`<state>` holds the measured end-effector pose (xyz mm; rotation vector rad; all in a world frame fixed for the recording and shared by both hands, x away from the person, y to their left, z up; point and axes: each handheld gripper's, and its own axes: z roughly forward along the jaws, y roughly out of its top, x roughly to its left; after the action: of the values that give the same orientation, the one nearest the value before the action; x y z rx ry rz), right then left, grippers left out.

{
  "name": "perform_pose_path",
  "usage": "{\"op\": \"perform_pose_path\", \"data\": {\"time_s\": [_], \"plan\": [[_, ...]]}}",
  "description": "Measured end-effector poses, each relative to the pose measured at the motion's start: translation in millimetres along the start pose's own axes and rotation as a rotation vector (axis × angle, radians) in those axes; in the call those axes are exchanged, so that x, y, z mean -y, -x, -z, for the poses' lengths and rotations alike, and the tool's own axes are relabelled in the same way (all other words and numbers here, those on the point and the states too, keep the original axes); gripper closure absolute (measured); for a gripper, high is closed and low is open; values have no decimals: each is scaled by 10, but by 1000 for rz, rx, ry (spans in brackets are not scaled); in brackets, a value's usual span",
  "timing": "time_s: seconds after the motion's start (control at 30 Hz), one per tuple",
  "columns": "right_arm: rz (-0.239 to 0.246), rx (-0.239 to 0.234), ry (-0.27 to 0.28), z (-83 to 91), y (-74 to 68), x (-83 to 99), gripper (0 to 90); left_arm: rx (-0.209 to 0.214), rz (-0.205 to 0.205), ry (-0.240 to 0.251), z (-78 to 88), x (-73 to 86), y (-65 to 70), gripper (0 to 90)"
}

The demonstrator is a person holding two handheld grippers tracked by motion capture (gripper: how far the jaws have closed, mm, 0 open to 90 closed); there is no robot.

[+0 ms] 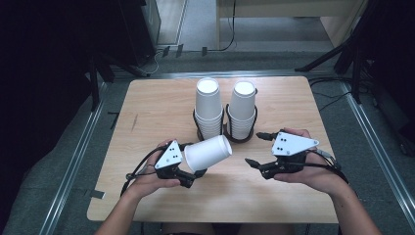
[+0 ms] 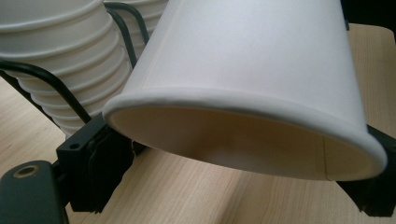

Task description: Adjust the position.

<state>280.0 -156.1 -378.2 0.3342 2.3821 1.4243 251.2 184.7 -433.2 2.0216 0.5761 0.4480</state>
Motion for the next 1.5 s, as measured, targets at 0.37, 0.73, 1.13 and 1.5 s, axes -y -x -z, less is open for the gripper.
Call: {"op": "perform_pose_path", "data": {"time_s": [0.37, 0.73, 1.13, 1.5], "plan": [[44, -86, 5, -121, -9, -105, 209, 42, -19, -21, -71, 11, 27, 82], [92, -173, -30, -273, -46, -162, 204, 83, -68, -42, -108, -74, 75, 82], [131, -247, -70, -377, -124, -130, 175, 129, -136, -62, -108, -197, 165, 82], [147, -276, -95, -410, -177, -113, 159, 148, -167, -77, -150, -219, 221, 82]]}}
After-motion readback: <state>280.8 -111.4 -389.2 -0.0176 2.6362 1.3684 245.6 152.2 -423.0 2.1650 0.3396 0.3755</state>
